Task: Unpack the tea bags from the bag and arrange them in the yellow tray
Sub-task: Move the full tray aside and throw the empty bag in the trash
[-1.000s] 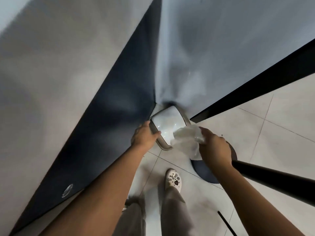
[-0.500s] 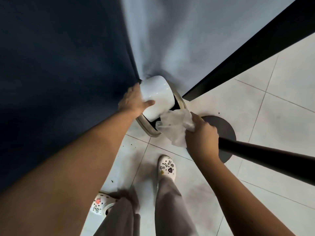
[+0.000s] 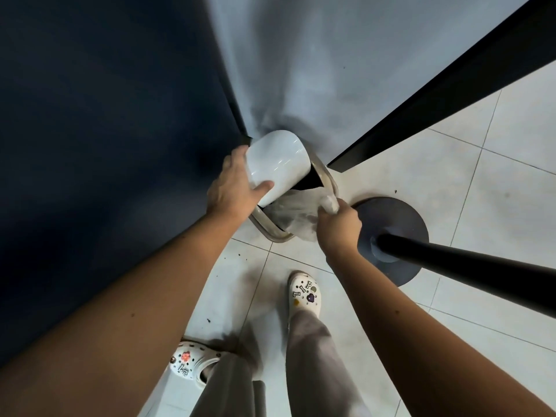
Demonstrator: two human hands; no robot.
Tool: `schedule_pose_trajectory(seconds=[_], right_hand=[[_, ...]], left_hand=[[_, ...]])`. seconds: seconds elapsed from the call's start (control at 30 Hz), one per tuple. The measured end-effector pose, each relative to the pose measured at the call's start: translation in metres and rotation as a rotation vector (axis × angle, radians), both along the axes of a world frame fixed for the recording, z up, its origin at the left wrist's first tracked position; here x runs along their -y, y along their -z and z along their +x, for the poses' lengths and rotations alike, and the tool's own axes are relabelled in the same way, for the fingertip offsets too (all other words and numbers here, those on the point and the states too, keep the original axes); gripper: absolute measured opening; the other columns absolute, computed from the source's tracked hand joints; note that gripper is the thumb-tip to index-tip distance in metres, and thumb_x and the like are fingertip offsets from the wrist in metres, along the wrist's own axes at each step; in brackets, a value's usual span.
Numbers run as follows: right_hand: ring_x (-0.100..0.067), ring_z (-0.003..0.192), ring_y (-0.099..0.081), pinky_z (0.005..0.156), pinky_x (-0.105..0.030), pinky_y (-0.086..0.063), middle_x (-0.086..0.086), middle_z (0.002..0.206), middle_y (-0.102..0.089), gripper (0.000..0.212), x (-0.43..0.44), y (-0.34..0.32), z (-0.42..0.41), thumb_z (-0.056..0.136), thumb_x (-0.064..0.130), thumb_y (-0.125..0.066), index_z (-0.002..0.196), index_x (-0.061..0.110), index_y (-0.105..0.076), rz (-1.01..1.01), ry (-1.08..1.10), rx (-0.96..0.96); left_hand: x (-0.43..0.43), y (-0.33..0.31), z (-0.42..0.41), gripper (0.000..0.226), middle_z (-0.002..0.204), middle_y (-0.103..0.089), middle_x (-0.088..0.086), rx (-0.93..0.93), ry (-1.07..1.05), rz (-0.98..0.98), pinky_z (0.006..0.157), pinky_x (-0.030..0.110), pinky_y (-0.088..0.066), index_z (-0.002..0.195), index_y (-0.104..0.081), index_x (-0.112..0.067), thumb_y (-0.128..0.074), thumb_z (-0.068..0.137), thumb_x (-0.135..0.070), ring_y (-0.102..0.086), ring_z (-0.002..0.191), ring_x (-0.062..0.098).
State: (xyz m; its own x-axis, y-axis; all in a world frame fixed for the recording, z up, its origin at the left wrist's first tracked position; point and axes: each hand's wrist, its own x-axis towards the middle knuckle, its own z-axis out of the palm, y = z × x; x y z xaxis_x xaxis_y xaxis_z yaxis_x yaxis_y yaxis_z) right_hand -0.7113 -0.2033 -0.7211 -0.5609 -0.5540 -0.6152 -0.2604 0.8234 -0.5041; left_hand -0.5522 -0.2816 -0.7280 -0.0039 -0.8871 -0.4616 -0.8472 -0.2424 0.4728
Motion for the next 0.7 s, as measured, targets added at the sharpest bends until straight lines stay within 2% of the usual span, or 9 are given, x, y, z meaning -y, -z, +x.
schedule_pose_trajectory(seconds=[0.07,0.13,0.2,0.3,0.37,0.47,0.6,0.7], right_hand=[[-0.031,0.091,-0.061,0.076,-0.039,-0.053,-0.005,0.089,-0.062,0.025,0.003,0.014,0.005,0.091,0.025,-0.054,0.111,0.012,-0.061,0.019,-0.037,0.115],[-0.026,0.095,-0.061,0.076,-0.034,-0.05,-0.004,0.102,-0.064,0.043,0.006,0.026,0.009,0.088,0.03,-0.062,0.127,0.015,-0.054,0.067,-0.076,0.262],[-0.021,0.099,-0.059,0.078,-0.03,-0.047,-0.002,0.11,-0.063,0.055,0.008,0.033,0.012,0.084,0.03,-0.068,0.133,0.017,-0.048,0.072,-0.086,0.35],[-0.018,0.101,-0.056,0.086,-0.032,-0.049,0.003,0.109,-0.058,0.063,0.009,0.034,0.011,0.083,0.027,-0.068,0.139,0.018,-0.043,0.017,-0.07,0.237],[-0.017,0.099,-0.057,0.087,-0.032,-0.049,0.002,0.11,-0.061,0.058,0.008,0.031,0.009,0.085,0.026,-0.067,0.138,0.017,-0.046,-0.017,-0.044,0.141],[-0.017,0.099,-0.056,0.085,-0.031,-0.049,0.0,0.122,-0.061,0.052,0.008,0.029,0.006,0.087,0.019,-0.06,0.137,0.02,-0.047,-0.031,-0.06,0.107],[-0.019,0.098,-0.057,0.088,-0.03,-0.048,0.0,0.137,-0.051,0.058,0.013,0.033,0.005,0.091,0.017,-0.053,0.146,0.026,-0.038,-0.019,-0.194,0.132],[-0.026,0.116,-0.055,0.099,-0.04,-0.048,-0.006,0.142,-0.048,0.065,0.013,0.037,0.007,0.088,0.017,-0.056,0.148,0.025,-0.033,0.057,-0.273,0.195]], left_hand=[[0.0,0.0,0.0,0.084,0.147,-0.044,0.001,0.002,0.0,-0.004,0.097,0.043,-0.043,0.148,-0.031,-0.025,-0.077,0.08,-0.043,-0.053,0.126,0.031],[0.001,0.001,0.001,0.084,0.148,-0.044,0.001,0.003,0.004,-0.005,0.098,0.042,-0.043,0.149,-0.031,-0.025,-0.076,0.081,-0.043,-0.053,0.127,0.032],[0.001,0.0,0.002,0.084,0.148,-0.044,0.001,0.006,0.009,-0.006,0.098,0.041,-0.043,0.149,-0.031,-0.024,-0.076,0.081,-0.043,-0.053,0.127,0.031],[0.0,-0.002,0.002,0.083,0.148,-0.044,0.001,0.007,0.011,-0.004,0.097,0.039,-0.043,0.149,-0.031,-0.024,-0.075,0.082,-0.042,-0.054,0.126,0.031],[0.0,-0.002,0.001,0.083,0.148,-0.044,0.002,0.009,0.01,-0.004,0.098,0.04,-0.043,0.149,-0.03,-0.023,-0.075,0.082,-0.041,-0.054,0.126,0.032],[0.001,-0.002,0.0,0.083,0.147,-0.045,0.003,0.007,0.003,-0.002,0.099,0.041,-0.043,0.149,-0.03,-0.024,-0.075,0.082,-0.041,-0.054,0.126,0.032],[0.0,-0.004,-0.001,0.082,0.148,-0.044,0.002,0.01,-0.003,0.012,0.099,0.04,-0.042,0.15,-0.03,-0.025,-0.075,0.083,-0.043,-0.053,0.127,0.031],[0.001,-0.003,-0.001,0.083,0.148,-0.043,0.003,0.02,-0.001,0.014,0.099,0.041,-0.043,0.151,-0.028,-0.026,-0.073,0.084,-0.044,-0.052,0.128,0.03]])
